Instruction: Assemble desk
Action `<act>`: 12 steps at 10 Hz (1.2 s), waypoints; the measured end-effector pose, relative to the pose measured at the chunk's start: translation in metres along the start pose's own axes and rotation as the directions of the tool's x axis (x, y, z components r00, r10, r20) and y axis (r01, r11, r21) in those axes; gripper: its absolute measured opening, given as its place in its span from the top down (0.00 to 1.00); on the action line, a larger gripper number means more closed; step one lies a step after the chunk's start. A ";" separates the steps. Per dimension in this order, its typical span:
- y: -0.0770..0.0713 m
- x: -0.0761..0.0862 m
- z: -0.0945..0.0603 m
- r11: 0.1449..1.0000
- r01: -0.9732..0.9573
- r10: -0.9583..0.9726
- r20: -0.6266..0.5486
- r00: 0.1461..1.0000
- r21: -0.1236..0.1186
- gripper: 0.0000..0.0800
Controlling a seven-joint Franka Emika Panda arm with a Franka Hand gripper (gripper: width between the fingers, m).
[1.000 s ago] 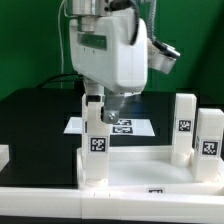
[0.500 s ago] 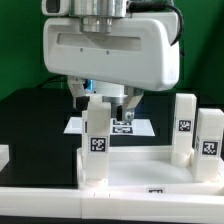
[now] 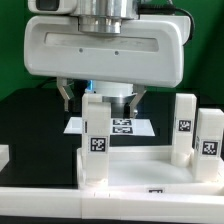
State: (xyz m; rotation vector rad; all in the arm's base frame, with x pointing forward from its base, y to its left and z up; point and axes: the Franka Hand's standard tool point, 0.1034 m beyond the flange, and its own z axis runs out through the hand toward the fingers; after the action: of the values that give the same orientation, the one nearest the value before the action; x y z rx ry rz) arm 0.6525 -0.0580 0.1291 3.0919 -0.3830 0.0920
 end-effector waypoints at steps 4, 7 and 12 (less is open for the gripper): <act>0.002 0.000 0.000 0.954 0.299 -0.299 0.004 0.954 -0.013 0.19; 0.002 0.000 0.000 0.950 0.312 -0.312 0.004 0.950 -0.013 0.44; 0.005 0.000 0.000 0.975 0.223 -0.223 0.001 0.975 -0.004 0.64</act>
Offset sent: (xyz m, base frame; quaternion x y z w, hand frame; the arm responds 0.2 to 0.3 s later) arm 0.0009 0.0006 0.0018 -0.0125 0.0019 -0.1762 0.9843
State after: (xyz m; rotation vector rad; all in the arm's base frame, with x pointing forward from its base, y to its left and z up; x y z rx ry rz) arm 0.6517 -0.0631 0.1289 3.1050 -0.0337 0.0845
